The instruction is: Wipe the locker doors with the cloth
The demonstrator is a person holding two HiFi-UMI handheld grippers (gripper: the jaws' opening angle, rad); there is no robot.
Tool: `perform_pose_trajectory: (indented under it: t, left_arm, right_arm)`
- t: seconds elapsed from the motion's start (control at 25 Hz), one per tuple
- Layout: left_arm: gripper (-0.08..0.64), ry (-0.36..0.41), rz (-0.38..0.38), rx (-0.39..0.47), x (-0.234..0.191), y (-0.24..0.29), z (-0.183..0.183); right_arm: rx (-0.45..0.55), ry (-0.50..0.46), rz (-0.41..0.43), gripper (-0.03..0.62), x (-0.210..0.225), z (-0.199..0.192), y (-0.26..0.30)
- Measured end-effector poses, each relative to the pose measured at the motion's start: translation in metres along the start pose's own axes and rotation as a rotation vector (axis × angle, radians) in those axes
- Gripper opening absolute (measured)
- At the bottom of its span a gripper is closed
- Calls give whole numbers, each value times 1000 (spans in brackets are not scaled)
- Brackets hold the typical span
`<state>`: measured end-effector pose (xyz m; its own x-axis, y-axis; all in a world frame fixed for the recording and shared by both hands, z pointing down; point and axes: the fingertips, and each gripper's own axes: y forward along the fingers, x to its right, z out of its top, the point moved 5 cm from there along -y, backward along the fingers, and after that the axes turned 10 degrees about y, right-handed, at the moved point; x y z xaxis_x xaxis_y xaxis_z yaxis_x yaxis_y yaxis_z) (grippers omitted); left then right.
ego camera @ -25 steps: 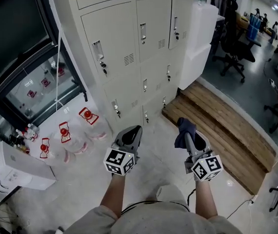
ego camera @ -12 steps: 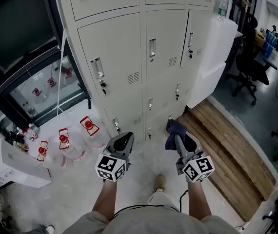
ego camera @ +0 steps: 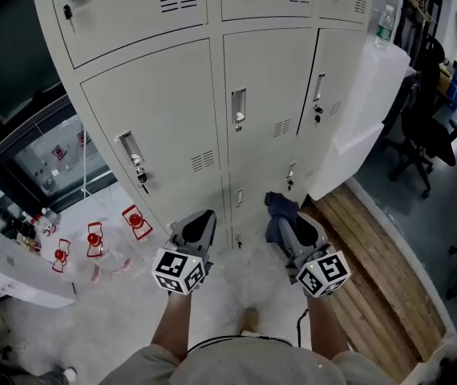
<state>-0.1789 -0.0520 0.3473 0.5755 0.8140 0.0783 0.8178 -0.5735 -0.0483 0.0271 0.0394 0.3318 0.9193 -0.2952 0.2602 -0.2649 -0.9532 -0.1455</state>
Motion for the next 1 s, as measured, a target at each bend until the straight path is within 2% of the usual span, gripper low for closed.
perform_pose_trajectory:
  t: [0.24, 0.44, 0.76, 1.0]
  left_arm:
    - [5, 12, 52, 14, -9, 42, 3]
    - [5, 19, 71, -8, -12, 59, 4]
    - [5, 45, 114, -18, -22, 77, 26]
    - [5, 108, 112, -2, -30, 94, 44]
  right_arm:
    - [-2, -1, 61, 78, 38, 14, 34]
    - [13, -8, 111, 78, 55, 25, 61]
    - [75, -81, 234, 78, 53, 72, 112]
    - [189, -146, 345, 78, 44, 119, 159]
